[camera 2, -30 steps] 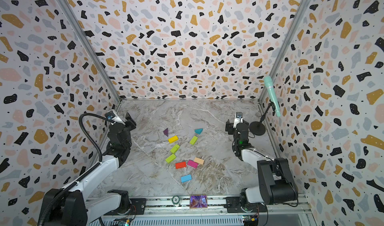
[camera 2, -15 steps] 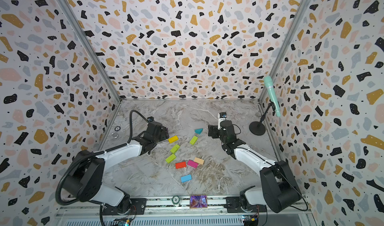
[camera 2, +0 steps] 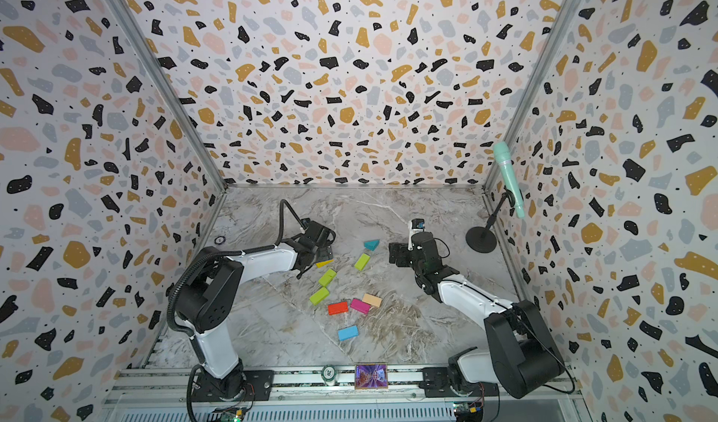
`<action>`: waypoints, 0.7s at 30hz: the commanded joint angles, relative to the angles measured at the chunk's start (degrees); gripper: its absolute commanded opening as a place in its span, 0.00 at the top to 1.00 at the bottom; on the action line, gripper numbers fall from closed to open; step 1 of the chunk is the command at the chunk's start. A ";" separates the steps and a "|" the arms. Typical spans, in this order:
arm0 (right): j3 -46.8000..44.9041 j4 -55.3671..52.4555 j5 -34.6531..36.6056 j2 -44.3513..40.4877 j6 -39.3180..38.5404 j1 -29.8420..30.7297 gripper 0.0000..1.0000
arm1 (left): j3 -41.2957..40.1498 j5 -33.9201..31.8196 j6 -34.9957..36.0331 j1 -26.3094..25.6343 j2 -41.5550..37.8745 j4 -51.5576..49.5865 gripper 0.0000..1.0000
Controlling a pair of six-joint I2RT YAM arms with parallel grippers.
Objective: Assemble a carrot with building blocks
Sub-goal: Move the building block to the center of the board.
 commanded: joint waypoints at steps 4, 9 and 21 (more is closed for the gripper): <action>-0.05 1.20 -0.81 -0.76 1.10 0.11 0.11 | 2.97 1.45 -3.06 -1.88 2.43 -1.64 0.13; -0.54 1.67 -1.75 0.02 1.91 0.12 0.11 | 3.38 1.87 -3.70 -2.08 3.33 -1.61 0.15; -1.08 2.44 -2.77 1.06 2.73 0.03 0.11 | 5.33 0.87 -1.54 -2.03 5.67 -6.01 0.23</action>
